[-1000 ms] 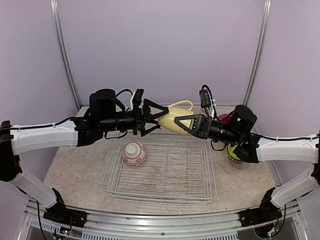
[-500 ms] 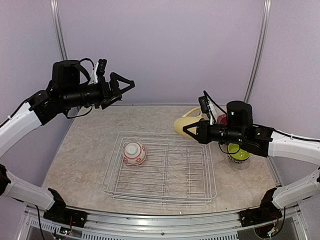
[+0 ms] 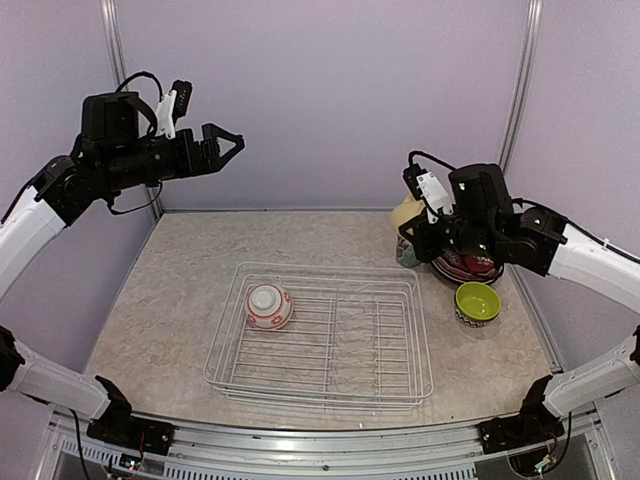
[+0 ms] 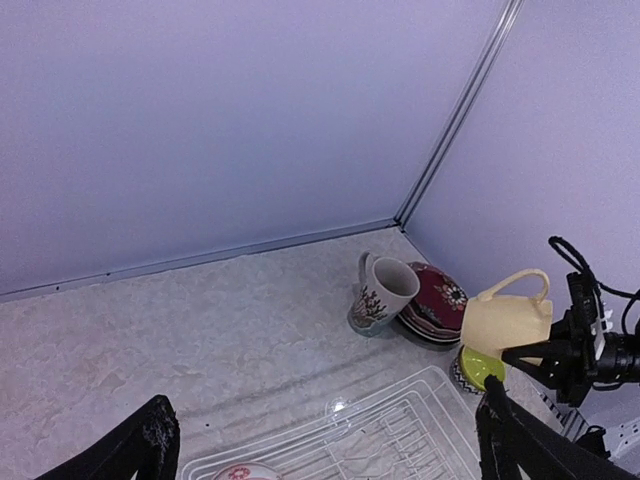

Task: Unload the mixed dishes from the dish rack
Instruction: Place the cup at the center of the board.

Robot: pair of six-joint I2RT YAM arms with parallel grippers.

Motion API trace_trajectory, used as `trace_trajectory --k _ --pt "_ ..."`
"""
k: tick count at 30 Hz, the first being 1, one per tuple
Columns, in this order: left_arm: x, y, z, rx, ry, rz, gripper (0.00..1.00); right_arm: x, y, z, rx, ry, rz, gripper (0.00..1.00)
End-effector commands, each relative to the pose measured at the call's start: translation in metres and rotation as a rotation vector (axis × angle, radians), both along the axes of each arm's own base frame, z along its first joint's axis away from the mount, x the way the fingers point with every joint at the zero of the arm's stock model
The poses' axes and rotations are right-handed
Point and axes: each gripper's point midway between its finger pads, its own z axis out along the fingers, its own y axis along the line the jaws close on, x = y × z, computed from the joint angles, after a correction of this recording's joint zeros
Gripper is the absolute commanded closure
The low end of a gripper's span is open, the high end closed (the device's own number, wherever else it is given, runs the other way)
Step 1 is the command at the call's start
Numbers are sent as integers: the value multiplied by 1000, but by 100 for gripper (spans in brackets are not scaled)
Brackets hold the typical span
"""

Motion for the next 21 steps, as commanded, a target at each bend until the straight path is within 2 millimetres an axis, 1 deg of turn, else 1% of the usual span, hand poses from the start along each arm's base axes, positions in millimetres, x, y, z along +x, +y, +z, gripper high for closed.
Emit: trace_trajectory --k 1,5,8,10,11,17,21 --pt "22 11 -40 95 54 41 1 32 -2 -2 -189 -22 -62 100" --pt "26 20 -56 116 92 65 1 55 10 -20 -258 64 -87 100" --pt "21 20 -58 113 93 47 1 70 16 -31 -285 109 -107 100" --pt "19 21 -58 119 90 45 1 80 19 -42 -307 137 -119 100" --pt "20 21 -59 123 90 45 1 83 21 -44 -305 152 -115 100" --pt "21 19 -67 140 112 44 1 107 27 -85 -307 315 -89 100" --pt "20 14 -72 150 121 31 1 120 35 -104 -320 388 -64 100"
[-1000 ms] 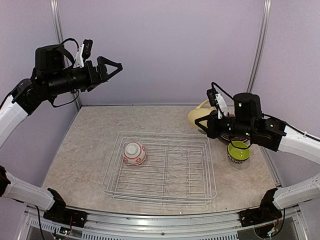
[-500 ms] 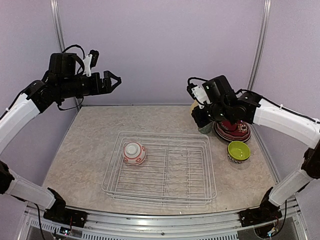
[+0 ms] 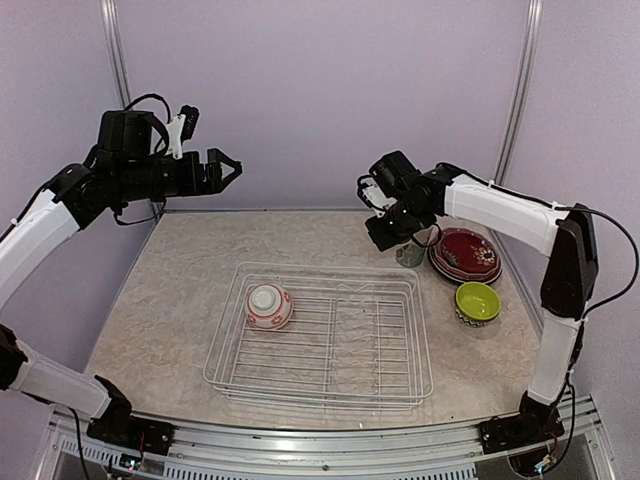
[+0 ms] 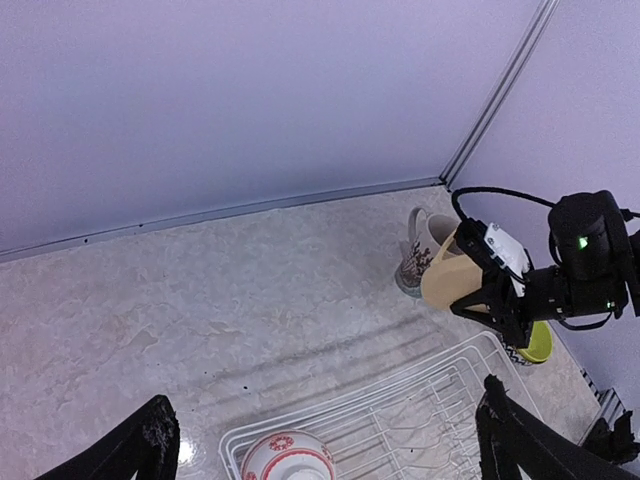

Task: Unload the mixed dishes from the dish rack
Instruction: Place the cup at the center of the board.

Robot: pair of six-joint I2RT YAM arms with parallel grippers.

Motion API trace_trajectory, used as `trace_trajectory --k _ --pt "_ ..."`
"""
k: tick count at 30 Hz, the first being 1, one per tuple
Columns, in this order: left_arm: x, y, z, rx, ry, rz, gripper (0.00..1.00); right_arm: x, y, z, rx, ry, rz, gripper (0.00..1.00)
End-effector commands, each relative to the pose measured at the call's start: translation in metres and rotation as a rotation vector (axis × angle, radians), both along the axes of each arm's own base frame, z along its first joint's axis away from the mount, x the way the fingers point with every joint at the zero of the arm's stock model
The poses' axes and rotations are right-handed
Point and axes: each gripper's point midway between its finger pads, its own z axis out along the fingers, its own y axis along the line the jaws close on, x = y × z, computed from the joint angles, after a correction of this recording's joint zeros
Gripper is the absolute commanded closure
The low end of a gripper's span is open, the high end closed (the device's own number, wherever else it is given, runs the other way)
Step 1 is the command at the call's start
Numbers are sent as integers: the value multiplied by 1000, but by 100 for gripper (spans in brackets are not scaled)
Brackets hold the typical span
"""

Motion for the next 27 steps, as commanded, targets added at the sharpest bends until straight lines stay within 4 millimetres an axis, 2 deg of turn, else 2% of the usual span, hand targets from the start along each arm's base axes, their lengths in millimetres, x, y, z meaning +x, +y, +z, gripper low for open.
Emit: trace_trajectory --k 1,9,14,18,27 --pt "-3 -5 -11 37 19 -24 1 14 9 -1 23 54 14 100" --pt "-2 -15 -28 157 17 -10 1 37 6 -39 -28 148 -15 100" --pt "-4 -27 -41 261 3 -7 1 45 4 -57 -35 193 -24 100" --pt "-2 -32 -45 229 33 -22 1 49 2 -63 -20 208 -31 100" --pt "-1 -27 -42 194 54 -15 1 56 -3 -89 -15 258 -45 100"
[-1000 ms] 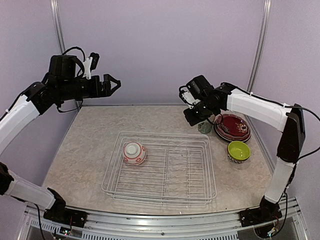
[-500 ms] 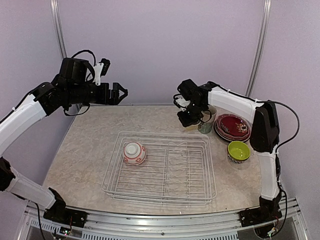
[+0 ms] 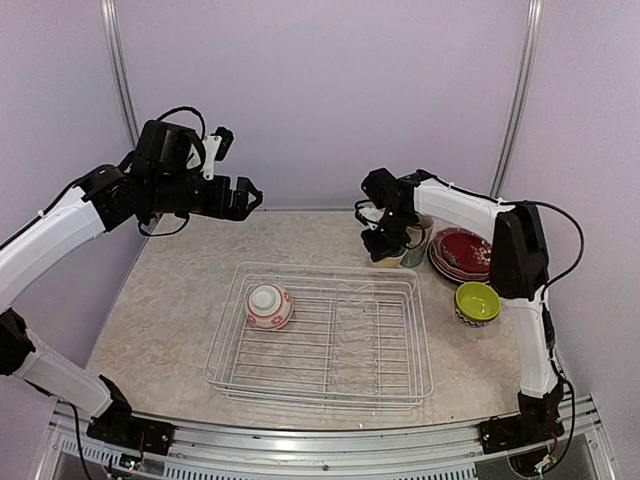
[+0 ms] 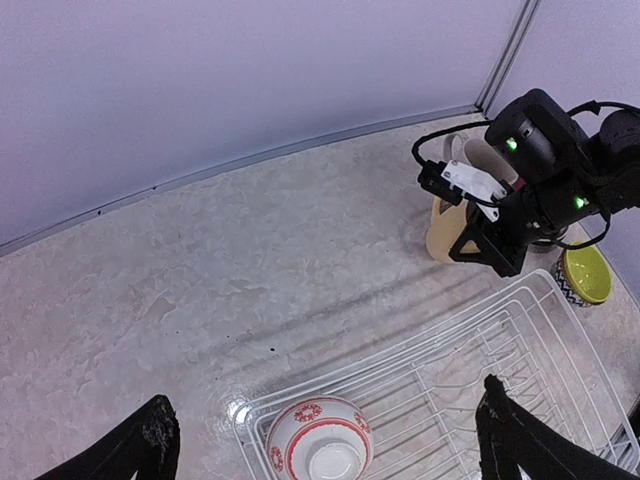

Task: Unload the mixed dishes from the dish rack
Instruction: Place the cup at the center of the board, then grab the bowl from the dish rack.

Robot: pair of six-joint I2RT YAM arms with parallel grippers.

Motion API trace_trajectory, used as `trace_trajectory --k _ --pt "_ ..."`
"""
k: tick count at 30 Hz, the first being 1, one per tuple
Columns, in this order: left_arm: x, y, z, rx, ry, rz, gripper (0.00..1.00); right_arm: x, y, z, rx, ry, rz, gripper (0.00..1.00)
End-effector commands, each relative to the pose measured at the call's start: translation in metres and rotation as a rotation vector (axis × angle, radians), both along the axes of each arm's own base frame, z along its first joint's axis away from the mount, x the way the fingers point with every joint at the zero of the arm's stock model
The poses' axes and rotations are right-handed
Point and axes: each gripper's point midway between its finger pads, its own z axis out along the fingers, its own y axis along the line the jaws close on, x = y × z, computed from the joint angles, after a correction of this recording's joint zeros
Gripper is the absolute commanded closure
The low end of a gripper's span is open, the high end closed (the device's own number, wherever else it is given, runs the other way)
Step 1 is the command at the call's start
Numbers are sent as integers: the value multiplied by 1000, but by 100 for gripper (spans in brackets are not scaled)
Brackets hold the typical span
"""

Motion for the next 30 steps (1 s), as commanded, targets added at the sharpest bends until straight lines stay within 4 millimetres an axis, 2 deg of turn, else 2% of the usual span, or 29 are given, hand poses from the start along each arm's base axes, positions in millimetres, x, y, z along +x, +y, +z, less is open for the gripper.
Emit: trace_trajectory --k 1,6,10,14,16,20,24,26,30 --pt "-1 3 9 -20 1 6 1 12 4 -2 24 -16 -3 100" --pt "-1 5 11 -26 3 11 1 13 3 -6 13 -14 -7 93" --pt "-2 5 12 -30 6 9 1 13 3 -9 14 -7 -11 81" --pt "-2 5 12 -33 6 11 1 14 5 2 26 -21 -8 67" --pt "-2 6 13 -32 6 11 1 16 4 14 34 -45 -10 60" --pt "-2 5 11 -30 13 10 1 12 9 46 62 -97 4 52" --pt "-1 3 9 -29 24 7 1 -4 21 93 64 -215 55 40" --pt "-1 2 7 -31 34 1 1 -15 27 110 74 -262 78 36" --pt "-2 -4 2 -28 59 -11 1 -38 29 125 124 -317 91 31"
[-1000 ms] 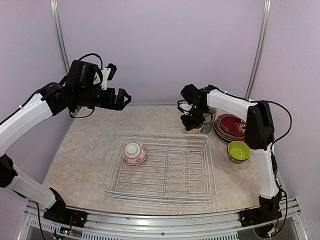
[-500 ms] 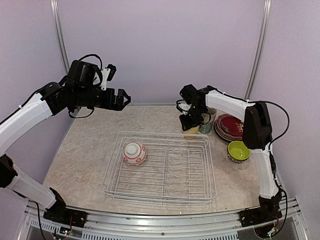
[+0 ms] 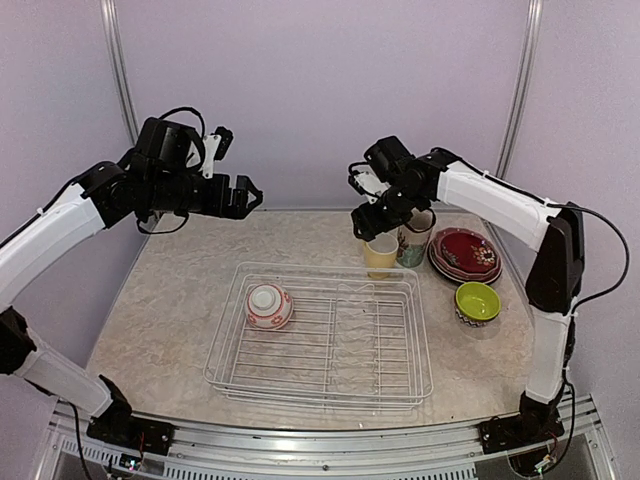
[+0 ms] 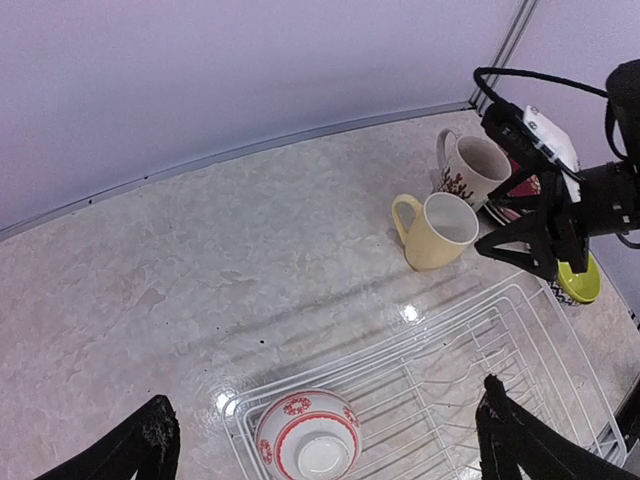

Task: Unload the mixed dishes from the dish rack
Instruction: Grab the bowl from the dish rack.

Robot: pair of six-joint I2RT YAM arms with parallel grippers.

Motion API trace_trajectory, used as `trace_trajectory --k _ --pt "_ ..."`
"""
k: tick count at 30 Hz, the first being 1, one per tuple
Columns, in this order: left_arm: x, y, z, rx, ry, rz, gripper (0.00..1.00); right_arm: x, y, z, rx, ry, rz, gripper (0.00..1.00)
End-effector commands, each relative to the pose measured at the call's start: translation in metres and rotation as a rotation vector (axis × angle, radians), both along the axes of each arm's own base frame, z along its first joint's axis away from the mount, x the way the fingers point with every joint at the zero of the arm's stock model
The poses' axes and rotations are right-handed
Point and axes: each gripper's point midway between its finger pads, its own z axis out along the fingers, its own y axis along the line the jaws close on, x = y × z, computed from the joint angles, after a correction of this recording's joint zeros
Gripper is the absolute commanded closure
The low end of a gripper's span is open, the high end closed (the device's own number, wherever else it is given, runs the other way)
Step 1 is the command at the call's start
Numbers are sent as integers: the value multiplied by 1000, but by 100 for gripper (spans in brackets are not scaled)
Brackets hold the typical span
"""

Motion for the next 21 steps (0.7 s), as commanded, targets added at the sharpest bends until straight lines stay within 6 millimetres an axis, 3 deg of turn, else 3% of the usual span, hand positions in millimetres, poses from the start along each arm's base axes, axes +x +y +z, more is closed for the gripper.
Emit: trace_trajectory --k 1,6,12,16,21 --pt "0 -7 -2 -3 33 -17 1 -24 2 37 67 -109 20 30" --pt "-6 -24 -16 41 64 -53 1 -48 -9 50 169 -141 4 27" --pt "-12 -38 -35 -7 204 -48 1 -91 9 77 488 -127 88 21" --pt "-21 -36 -59 -42 369 17 1 -99 1 88 541 -159 73 16" --pt "-39 -44 -80 -59 460 76 1 -102 -2 82 530 -159 76 14"
